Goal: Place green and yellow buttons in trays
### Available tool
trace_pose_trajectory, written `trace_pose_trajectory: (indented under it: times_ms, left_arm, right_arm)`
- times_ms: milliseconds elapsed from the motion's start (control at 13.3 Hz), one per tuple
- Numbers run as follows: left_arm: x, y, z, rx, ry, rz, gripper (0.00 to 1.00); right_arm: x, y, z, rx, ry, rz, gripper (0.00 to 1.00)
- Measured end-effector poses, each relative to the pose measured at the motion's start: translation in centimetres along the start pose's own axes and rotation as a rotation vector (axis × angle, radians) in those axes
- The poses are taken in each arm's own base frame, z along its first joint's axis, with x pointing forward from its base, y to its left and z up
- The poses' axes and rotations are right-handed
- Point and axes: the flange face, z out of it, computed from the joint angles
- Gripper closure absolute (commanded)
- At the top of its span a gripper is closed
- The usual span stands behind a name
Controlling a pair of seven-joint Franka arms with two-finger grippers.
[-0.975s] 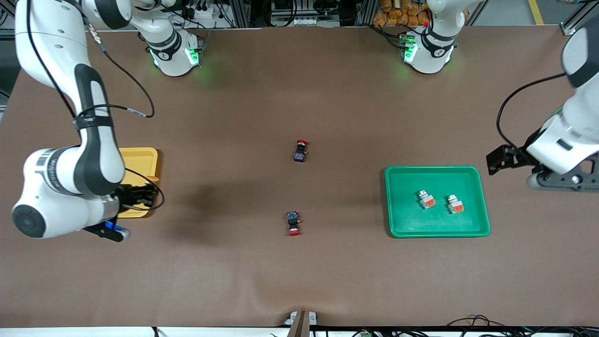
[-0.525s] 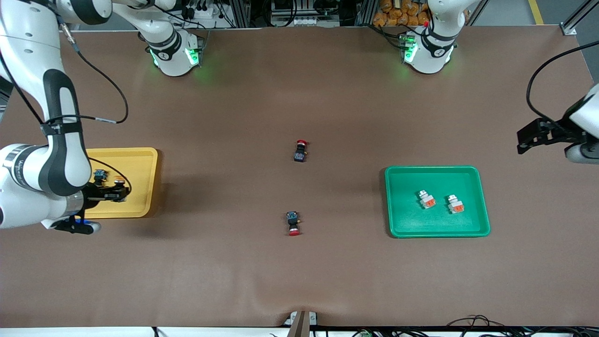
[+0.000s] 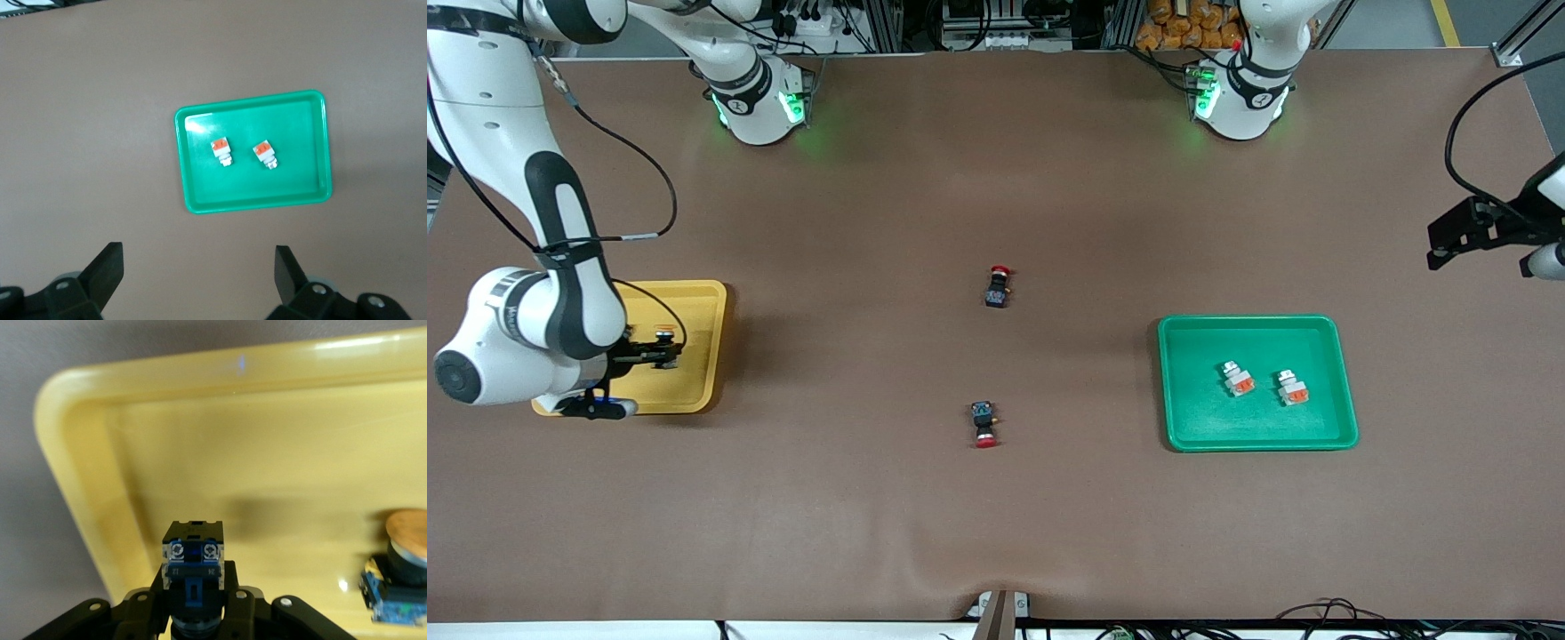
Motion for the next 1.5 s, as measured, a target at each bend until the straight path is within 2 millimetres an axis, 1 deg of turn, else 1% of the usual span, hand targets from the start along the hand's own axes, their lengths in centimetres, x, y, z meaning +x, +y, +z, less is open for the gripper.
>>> trace_pose_trajectory:
  times_ms: [150,225,300,375,450,600,750,825,900,1050,1125,1350,1500]
  left_arm:
    - [-1.3,0.5,0.0,-0.001,-0.014,-0.009,0.00]
    - [-2.1,0.2,-0.1,-0.010,-0.019,-0.019,0.00]
    - [-2.8,-0.3,-0.1,-0.019,-0.023,-0.029,0.00]
    - [-3.5,-0.7,-0.1,-0.024,-0.026,-0.036,0.00]
    - [-4.0,-0.9,-0.1,-0.026,-0.030,-0.040,0.00]
    - [-4.6,-0.5,-0.3,-0.031,-0.041,-0.038,0.00]
    - [-5.0,1.1,-0.9,-0.030,-0.045,-0.045,0.00]
    - [-5.2,1.9,-1.1,-0.031,-0.047,-0.041,0.00]
    - [-5.4,2.6,-1.4,-0.036,-0.047,-0.034,0.00]
    - [-5.7,3.5,-1.8,-0.055,-0.050,-0.028,0.00]
    - [-5.8,3.4,-1.8,-0.066,-0.051,-0.032,0.00]
    - [-6.0,2.6,-1.8,-0.088,-0.057,-0.053,0.00]
    - [-6.0,2.5,-1.7,-0.089,-0.059,-0.056,0.00]
  right_arm:
    - [-0.3,1.8,0.6,0.005,0.019,-0.019,1.00]
    - [-0.4,2.6,0.6,0.007,0.027,-0.019,0.67]
    - [-0.4,2.9,0.9,0.008,0.028,-0.017,0.15]
    - [-0.5,2.9,1.2,0.009,0.027,-0.016,0.00]
    - [-0.5,2.8,1.5,0.010,0.024,-0.017,0.00]
    - [-0.4,2.6,1.9,0.012,0.021,-0.020,0.00]
    - [-0.1,2.4,1.3,0.011,0.031,-0.025,0.00]
    - [0.1,2.1,0.4,0.013,0.031,-0.031,0.00]
    - [0.3,1.6,-1.0,0.018,0.027,-0.039,0.00]
    - [0.9,0.5,-5.1,0.022,0.031,-0.062,0.00]
    - [1.2,-0.5,-7.1,0.019,0.053,-0.079,0.00]
    - [2.2,-4.5,-12.3,0.037,0.149,-0.135,0.00]
    - [2.2,-6.8,-15.9,0.032,0.188,-0.173,0.00]
